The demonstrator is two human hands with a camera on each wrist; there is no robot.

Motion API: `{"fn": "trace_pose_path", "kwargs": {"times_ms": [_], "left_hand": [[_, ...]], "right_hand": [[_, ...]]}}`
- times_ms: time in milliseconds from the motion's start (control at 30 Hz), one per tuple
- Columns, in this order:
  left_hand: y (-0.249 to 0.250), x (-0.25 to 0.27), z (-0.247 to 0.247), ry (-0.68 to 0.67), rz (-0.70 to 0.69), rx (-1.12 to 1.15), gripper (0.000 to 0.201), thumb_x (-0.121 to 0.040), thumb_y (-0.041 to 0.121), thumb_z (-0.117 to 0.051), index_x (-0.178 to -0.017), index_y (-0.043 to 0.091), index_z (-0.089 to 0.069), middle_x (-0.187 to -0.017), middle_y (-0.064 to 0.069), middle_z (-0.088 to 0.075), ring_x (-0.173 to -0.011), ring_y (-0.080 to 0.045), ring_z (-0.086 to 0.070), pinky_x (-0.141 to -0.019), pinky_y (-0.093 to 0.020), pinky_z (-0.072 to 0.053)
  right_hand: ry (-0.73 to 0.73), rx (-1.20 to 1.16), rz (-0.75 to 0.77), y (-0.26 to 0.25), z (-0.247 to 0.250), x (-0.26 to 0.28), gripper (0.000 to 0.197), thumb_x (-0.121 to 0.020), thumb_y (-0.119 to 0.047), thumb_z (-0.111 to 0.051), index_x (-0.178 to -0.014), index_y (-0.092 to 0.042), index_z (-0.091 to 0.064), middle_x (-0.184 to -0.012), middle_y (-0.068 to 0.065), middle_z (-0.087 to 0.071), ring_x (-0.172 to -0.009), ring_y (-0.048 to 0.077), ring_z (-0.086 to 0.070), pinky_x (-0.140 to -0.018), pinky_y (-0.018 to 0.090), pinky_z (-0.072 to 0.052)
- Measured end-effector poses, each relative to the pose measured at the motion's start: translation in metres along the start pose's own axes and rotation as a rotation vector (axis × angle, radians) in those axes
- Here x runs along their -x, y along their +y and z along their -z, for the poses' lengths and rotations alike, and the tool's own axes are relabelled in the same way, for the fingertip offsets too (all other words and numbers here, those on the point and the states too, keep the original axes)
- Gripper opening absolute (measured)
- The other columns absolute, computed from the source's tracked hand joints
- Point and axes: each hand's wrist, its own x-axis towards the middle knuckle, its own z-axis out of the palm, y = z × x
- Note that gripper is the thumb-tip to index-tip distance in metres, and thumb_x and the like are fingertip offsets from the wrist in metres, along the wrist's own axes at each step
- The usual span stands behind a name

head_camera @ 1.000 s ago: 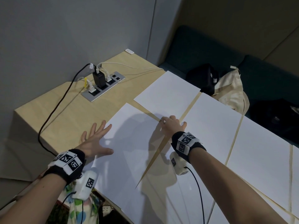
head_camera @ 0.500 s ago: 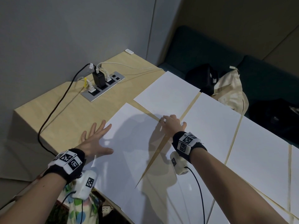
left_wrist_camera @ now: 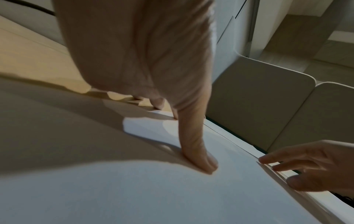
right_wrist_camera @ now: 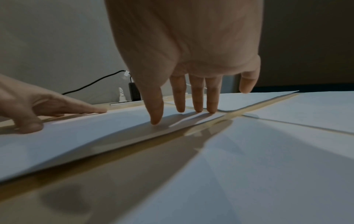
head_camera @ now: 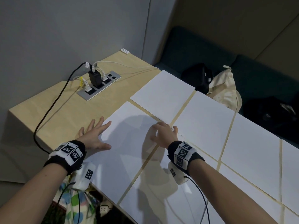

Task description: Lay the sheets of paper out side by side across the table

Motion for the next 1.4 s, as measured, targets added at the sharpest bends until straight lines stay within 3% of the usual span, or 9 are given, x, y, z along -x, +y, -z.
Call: {"fn": "trace_pose_path", "kwargs": {"times_ms": [67, 100, 200, 300, 700, 1233, 1400], "left_hand": [[-0.001, -0.001, 0.002, -0.006, -0.001, -0.009, 0.131, -0.032, 0.074, -0.052, -0.149, 0.04, -0.001, -0.158, 0.013, 0.019, -0.146, -0.016, 0.021, -0.115, -0.05, 0.009], [-0.001, -0.001, 0.002, -0.007, 0.001, -0.011, 0.13, -0.036, 0.073, -0.056, -0.149, 0.04, -0.001, -0.158, 0.013, 0.019, -0.146, -0.015, 0.021, -0.115, -0.05, 0.009], [0.0, -0.001, 0.0, 0.024, 0.015, 0.003, 0.108, -0.068, 0.044, -0.074, -0.149, 0.038, -0.003, -0.158, 0.011, 0.018, -0.146, -0.015, 0.02, -0.116, -0.05, 0.008], [0.001, -0.002, -0.001, 0.051, 0.018, 0.028, 0.102, -0.074, 0.032, -0.074, -0.149, 0.038, -0.006, -0.159, 0.012, 0.014, -0.147, -0.014, 0.017, -0.116, -0.048, 0.008], [0.005, -0.003, -0.002, 0.058, 0.039, 0.008, 0.103, -0.073, 0.034, -0.075, -0.15, 0.036, -0.006, -0.159, 0.01, 0.015, -0.147, -0.016, 0.018, -0.116, -0.049, 0.007], [0.008, -0.003, 0.002, 0.045, 0.061, -0.031, 0.1, -0.076, 0.033, -0.073, -0.15, 0.034, -0.006, -0.16, 0.01, 0.014, -0.148, -0.017, 0.015, -0.117, -0.05, 0.003], [0.011, -0.007, 0.006, 0.031, 0.043, 0.054, 0.1, -0.076, 0.03, -0.075, -0.151, 0.027, -0.009, -0.161, 0.004, 0.009, -0.148, -0.022, 0.011, -0.118, -0.053, -0.008]], "right_hand": [[0.002, 0.004, 0.007, -0.002, -0.001, 0.003, 0.046, -0.088, -0.032, -0.056, -0.132, -0.022, -0.048, -0.142, -0.001, -0.042, -0.134, 0.023, -0.035, -0.112, 0.053, -0.011], [-0.001, 0.003, 0.009, -0.003, -0.002, 0.004, 0.046, -0.088, -0.033, -0.056, -0.132, -0.022, -0.048, -0.143, -0.001, -0.041, -0.135, 0.023, -0.035, -0.112, 0.053, -0.01], [-0.022, 0.002, 0.011, -0.007, -0.003, 0.007, 0.047, -0.089, -0.033, -0.056, -0.133, -0.022, -0.047, -0.144, 0.0, -0.039, -0.135, 0.024, -0.034, -0.113, 0.054, -0.009], [-0.032, -0.005, 0.012, -0.009, -0.002, 0.008, 0.045, -0.09, -0.03, -0.055, -0.133, -0.021, -0.048, -0.146, 0.0, -0.037, -0.135, 0.024, -0.034, -0.113, 0.055, -0.007], [-0.055, -0.055, 0.009, -0.007, 0.002, 0.007, 0.044, -0.091, -0.024, -0.054, -0.134, -0.018, -0.047, -0.148, 0.0, -0.034, -0.135, 0.021, -0.036, -0.115, 0.056, -0.001], [-0.065, -0.073, 0.022, -0.007, 0.002, 0.011, 0.046, -0.092, -0.026, -0.051, -0.137, -0.019, -0.044, -0.152, 0.0, -0.03, -0.138, 0.022, -0.033, -0.115, 0.054, -0.006], [-0.051, -0.084, 0.014, -0.001, 0.007, 0.016, 0.044, -0.094, -0.025, -0.047, -0.138, -0.018, -0.044, -0.151, 0.002, -0.031, -0.139, 0.02, -0.032, -0.116, 0.049, -0.01]]}}
